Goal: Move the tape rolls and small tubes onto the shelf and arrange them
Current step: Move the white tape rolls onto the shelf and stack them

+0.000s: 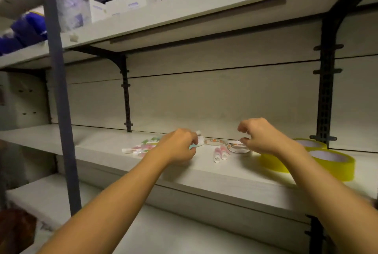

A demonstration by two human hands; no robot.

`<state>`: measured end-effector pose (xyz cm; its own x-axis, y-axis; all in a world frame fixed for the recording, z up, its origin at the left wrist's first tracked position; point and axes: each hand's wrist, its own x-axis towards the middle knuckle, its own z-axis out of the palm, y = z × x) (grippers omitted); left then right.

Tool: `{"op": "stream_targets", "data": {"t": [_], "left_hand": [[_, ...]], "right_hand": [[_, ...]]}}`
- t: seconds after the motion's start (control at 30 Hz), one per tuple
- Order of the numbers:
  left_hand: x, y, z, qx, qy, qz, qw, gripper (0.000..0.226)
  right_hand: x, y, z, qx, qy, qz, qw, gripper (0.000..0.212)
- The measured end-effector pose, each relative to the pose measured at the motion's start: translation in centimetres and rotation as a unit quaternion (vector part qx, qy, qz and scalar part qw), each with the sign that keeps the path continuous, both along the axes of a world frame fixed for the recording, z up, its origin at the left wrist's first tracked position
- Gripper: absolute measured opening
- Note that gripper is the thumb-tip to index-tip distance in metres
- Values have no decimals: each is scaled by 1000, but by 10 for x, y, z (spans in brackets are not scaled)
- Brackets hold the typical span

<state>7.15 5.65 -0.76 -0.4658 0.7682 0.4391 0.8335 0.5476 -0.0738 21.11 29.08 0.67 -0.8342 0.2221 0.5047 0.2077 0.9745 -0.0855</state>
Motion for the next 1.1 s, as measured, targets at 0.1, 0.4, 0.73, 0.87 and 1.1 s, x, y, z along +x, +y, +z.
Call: {"op": "stream_targets", "data": {"t": [0.1,0.4,0.73,0.87,1.1], "left_hand": [[-29,9,0,6,-8,-23,1000,30],[-84,65,-8,-20,-35,-130,991,26],[-110,127,-26,-66,-72,-154,983,27],[-120,133,-33,-64,-59,-161,983,25],[-118,135,-34,-65,-53,-158,984,15]], "right_hand": [[-13,0,-5,1,11,-21,1000,31],[-36,9,-19,22,34,-79,996,30],[-44,9,-24,17,6,-57,998,35],[-44,14,-29,38,-14,-43,998,30],[-49,18,-35,45,-89,-64,993,18]]}}
